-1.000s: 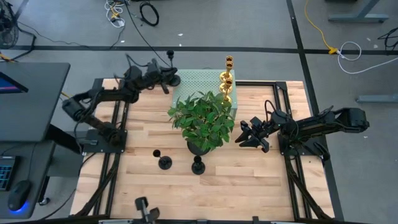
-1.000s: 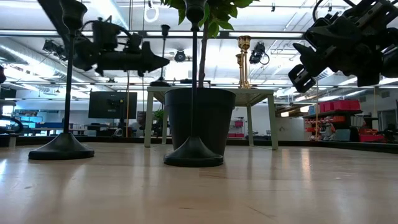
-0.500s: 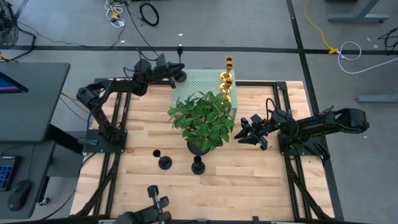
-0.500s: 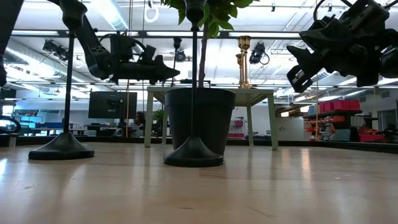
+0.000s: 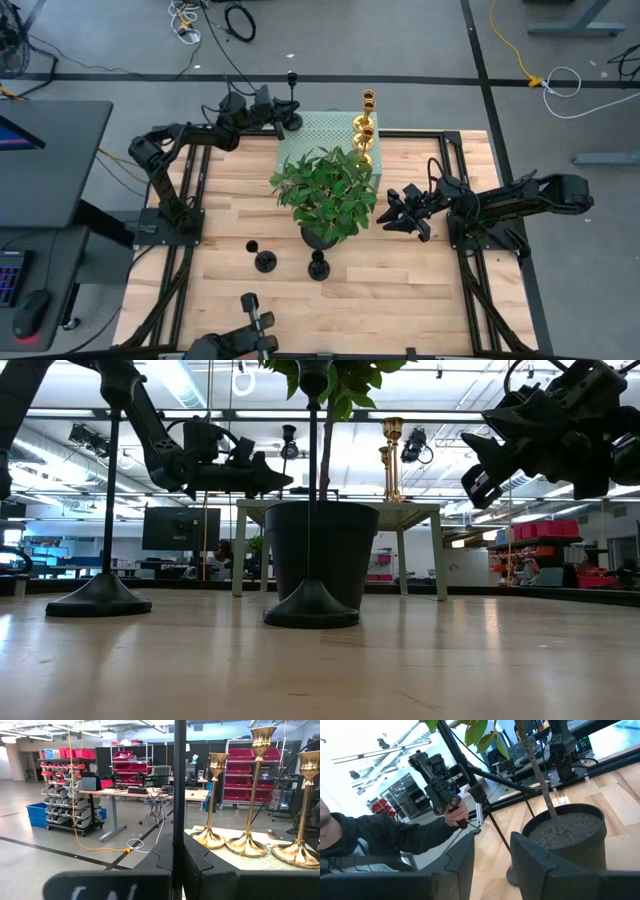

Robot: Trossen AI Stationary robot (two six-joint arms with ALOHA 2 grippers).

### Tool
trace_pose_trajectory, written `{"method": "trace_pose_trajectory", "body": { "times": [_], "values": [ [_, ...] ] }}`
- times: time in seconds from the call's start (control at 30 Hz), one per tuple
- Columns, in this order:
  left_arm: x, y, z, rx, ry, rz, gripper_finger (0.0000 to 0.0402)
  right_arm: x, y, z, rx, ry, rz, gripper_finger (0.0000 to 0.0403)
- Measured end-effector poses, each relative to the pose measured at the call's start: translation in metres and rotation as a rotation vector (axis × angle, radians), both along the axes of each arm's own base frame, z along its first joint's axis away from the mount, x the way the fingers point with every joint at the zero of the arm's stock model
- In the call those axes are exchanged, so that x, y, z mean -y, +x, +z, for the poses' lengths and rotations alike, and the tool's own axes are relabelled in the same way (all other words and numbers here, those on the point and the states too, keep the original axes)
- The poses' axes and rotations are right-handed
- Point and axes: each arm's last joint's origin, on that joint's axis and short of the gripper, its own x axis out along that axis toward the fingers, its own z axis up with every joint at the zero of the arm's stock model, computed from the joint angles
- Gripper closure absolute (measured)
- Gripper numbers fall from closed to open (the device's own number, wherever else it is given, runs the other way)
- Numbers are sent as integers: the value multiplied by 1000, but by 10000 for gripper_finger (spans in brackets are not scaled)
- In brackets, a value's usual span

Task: Pick & Place candle stick holders
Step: Put the top left black candle holder on the shelf

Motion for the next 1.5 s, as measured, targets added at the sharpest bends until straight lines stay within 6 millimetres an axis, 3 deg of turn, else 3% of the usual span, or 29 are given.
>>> {"method": "trace_pose_trajectory", "body": {
  "times": [1.1, 1.3, 1.5],
  "values": [
    [-1, 0, -1, 11, -53, 30, 375, 0, 0, 0, 2, -3, -18, 278],
    [-1, 1, -3, -7, -60, 38, 353, 0, 0, 0, 2, -3, -18, 278],
    [-1, 0, -3, -7, -60, 40, 305, 0, 0, 0, 2, -3, -18, 278]
  ]
}}
